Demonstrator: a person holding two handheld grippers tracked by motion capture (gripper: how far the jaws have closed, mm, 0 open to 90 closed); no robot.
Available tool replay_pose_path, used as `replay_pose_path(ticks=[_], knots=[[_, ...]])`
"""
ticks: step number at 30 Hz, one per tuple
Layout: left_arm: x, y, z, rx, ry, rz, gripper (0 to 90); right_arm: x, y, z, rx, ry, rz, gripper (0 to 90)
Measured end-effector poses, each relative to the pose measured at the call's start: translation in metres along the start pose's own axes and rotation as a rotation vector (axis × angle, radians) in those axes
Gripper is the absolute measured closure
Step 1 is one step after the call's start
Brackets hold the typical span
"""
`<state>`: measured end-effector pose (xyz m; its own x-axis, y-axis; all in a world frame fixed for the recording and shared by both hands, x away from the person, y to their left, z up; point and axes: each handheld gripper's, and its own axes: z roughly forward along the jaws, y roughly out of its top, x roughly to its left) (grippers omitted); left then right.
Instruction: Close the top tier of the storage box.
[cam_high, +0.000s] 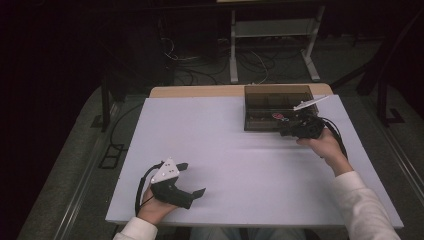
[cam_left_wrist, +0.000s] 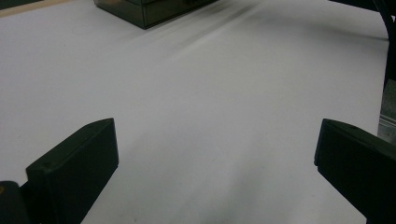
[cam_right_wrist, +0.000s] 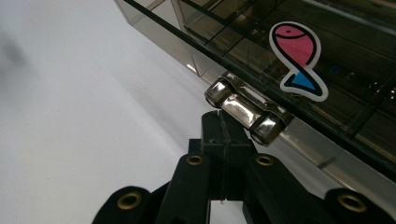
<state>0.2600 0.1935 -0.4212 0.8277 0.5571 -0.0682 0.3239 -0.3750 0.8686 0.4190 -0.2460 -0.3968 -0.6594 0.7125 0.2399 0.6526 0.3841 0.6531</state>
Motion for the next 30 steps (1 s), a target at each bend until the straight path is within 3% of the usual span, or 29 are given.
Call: replay_pose_path(ticks=[30], knots=[[0.0004, -0.0002, 0.0000, -0.001, -0.001, -0.001, 0.0, -0.0105, 0.0089, 0.0077, -0.009, -0.016, 0.024, 89.3]])
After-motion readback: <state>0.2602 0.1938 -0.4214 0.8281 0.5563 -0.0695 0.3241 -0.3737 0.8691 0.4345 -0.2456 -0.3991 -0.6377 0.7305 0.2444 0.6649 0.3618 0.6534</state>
